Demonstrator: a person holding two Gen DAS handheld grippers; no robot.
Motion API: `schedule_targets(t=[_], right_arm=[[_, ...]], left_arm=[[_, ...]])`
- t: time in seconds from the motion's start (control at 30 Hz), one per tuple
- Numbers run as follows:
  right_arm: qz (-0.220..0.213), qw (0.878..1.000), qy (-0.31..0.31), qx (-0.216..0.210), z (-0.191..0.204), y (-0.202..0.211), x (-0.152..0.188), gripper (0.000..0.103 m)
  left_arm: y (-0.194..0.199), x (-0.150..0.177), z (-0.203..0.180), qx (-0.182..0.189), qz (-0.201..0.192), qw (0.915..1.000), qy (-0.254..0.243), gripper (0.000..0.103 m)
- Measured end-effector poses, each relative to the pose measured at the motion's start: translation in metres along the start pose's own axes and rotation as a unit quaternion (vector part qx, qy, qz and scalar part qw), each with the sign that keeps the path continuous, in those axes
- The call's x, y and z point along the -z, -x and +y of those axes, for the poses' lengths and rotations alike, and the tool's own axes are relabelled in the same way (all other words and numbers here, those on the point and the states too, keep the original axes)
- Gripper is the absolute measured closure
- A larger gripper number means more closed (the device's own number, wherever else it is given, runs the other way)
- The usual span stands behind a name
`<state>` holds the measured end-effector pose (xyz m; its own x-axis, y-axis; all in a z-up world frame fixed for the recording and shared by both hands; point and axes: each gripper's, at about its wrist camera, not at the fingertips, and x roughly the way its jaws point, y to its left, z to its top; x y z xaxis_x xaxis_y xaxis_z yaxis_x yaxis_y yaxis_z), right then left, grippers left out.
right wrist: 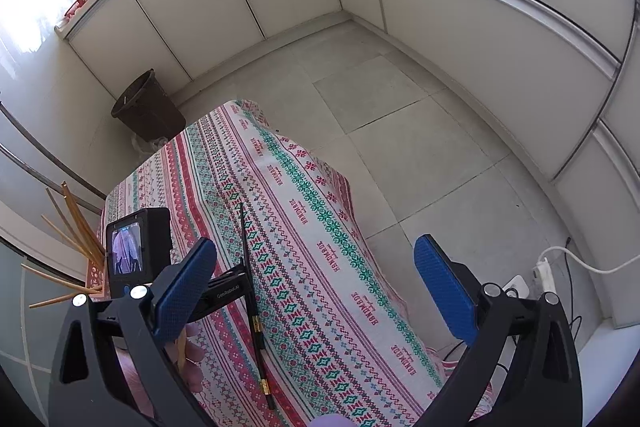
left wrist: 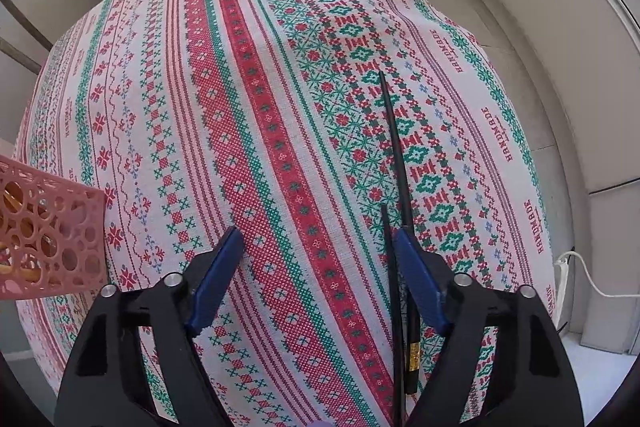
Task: Organize utensils
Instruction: 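Move both tools to the last black chopsticks on the cloth, then grasp a black chopstick with the left tool while the right tool grasps the other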
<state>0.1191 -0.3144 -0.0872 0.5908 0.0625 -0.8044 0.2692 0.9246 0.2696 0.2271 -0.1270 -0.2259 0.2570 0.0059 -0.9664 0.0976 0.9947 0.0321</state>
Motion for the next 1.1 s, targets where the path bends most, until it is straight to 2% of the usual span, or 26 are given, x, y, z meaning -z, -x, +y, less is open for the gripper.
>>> schedule_targets(t=[0.1,0.23,0.3,0.33,0.53,0.7,0.77,0.9,1.03,1.07,1.1], right_arm=[[0.001,1.0,-0.006,0.004,-0.003,-0.003,-0.002,0.007],[0.009,1.0,-0.014,0.01,-0.004,-0.011,-0.005,0.007],[0.013,1.0,-0.014,0.016,-0.002,-0.017,-0.007,0.007],[0.016,1.0,-0.012,0.018,0.001,-0.021,-0.009,0.007],[0.064,0.998,0.009,0.009,0.025,-0.068,-0.009,0.007],[0.094,0.994,0.046,0.02,0.058,-0.116,-0.002,0.007],[0.106,0.992,0.057,0.022,0.072,-0.136,-0.002,0.007],[0.095,0.99,0.097,0.045,0.099,-0.161,-0.002,0.007],[0.108,0.986,0.114,0.06,0.109,-0.185,0.002,0.008],[0.116,0.985,0.115,0.063,0.11,-0.193,0.005,0.013],[0.126,0.983,0.117,0.067,0.11,-0.2,0.007,0.027]], left_arm=[[0.005,0.003,-0.019,0.008,-0.011,0.9997,-0.02,0.058],[0.008,0.009,-0.035,0.01,-0.015,0.9994,-0.03,0.073],[0.012,0.016,-0.039,0.018,-0.012,0.9995,-0.024,0.093],[0.013,0.02,-0.04,0.027,-0.012,0.9993,-0.022,0.096],[0.023,0.037,-0.015,0.067,-0.013,0.9977,0.003,0.1],[0.065,0.051,0.013,0.089,-0.047,0.9949,0.006,0.1],[0.086,0.058,0.02,0.084,-0.07,0.994,0.0,0.1],[0.114,0.063,0.051,0.08,-0.103,0.9914,-0.01,0.1],[0.133,0.073,0.066,0.073,-0.128,0.989,-0.016,0.1],[0.136,0.074,0.068,0.073,-0.132,0.9885,-0.016,0.1],[0.14,0.074,0.071,0.073,-0.136,0.9879,-0.016,0.1]])
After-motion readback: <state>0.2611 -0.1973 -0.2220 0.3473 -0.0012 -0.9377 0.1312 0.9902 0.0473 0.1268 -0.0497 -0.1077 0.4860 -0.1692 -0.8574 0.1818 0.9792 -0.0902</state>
